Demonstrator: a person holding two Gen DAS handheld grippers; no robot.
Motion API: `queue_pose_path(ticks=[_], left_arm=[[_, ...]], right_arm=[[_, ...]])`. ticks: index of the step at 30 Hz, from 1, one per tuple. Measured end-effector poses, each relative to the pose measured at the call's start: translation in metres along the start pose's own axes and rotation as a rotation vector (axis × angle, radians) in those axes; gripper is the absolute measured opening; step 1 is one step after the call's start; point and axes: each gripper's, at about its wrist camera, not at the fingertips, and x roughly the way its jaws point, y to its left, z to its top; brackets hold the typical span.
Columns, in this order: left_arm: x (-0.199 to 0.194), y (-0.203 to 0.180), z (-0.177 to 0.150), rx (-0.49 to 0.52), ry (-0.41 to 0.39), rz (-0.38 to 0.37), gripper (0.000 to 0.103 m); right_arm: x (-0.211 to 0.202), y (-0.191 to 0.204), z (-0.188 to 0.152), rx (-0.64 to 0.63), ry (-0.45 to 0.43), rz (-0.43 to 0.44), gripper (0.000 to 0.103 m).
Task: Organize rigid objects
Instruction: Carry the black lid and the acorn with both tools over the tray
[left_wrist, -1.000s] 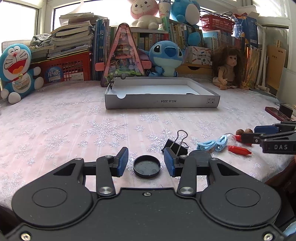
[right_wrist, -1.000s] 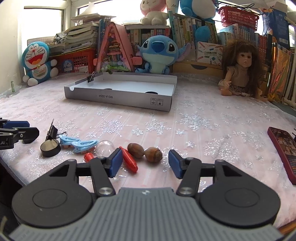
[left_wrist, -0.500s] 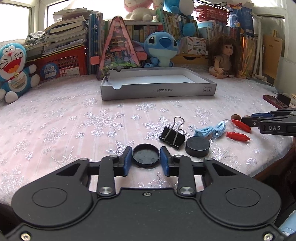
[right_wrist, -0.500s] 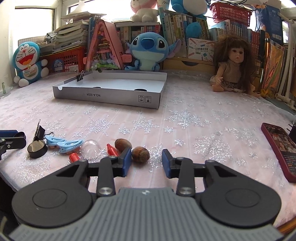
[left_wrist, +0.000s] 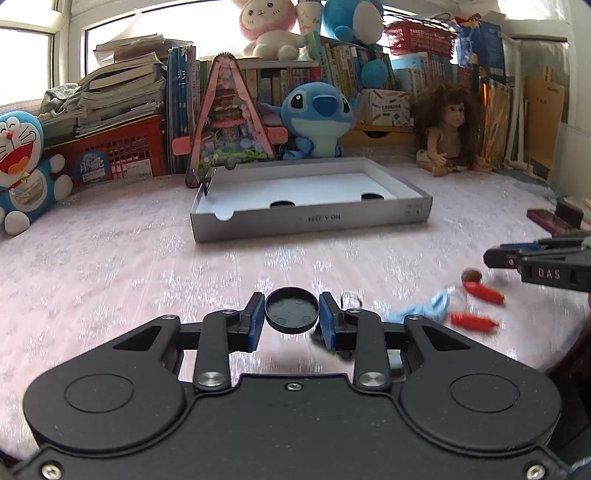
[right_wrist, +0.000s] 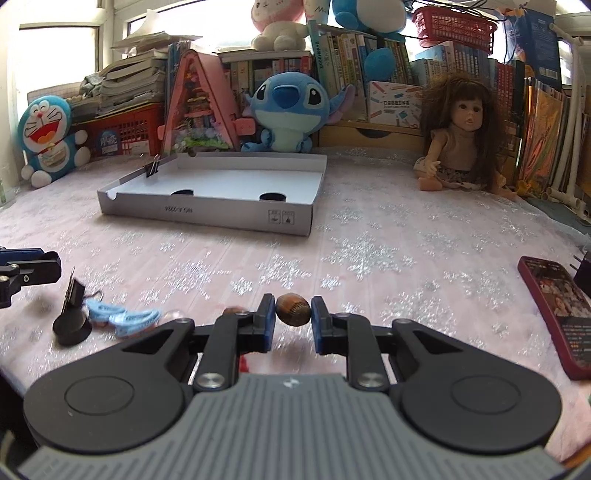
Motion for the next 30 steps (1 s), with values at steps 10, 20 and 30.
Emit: queue_pose_path(ticks=[10,20,30], left_arm=[[0.039,0.009,0.065,-0.034,-0.015,0.044,0.03],[0.105,0.017,0.113,-0.044,-0.013,0.1,0.03],[0.166,0.032,0.13,-0.093,0.047,0.127,0.03]], right_arm=[[0.023,-0.002,0.048,0.04,-0.03,-0.002,0.024],[0.067,0.008,0.089,0.076,-0.039,0.04,0.024],[0.115,0.023,0.114,0.072,-0.006,0.073,0.024]])
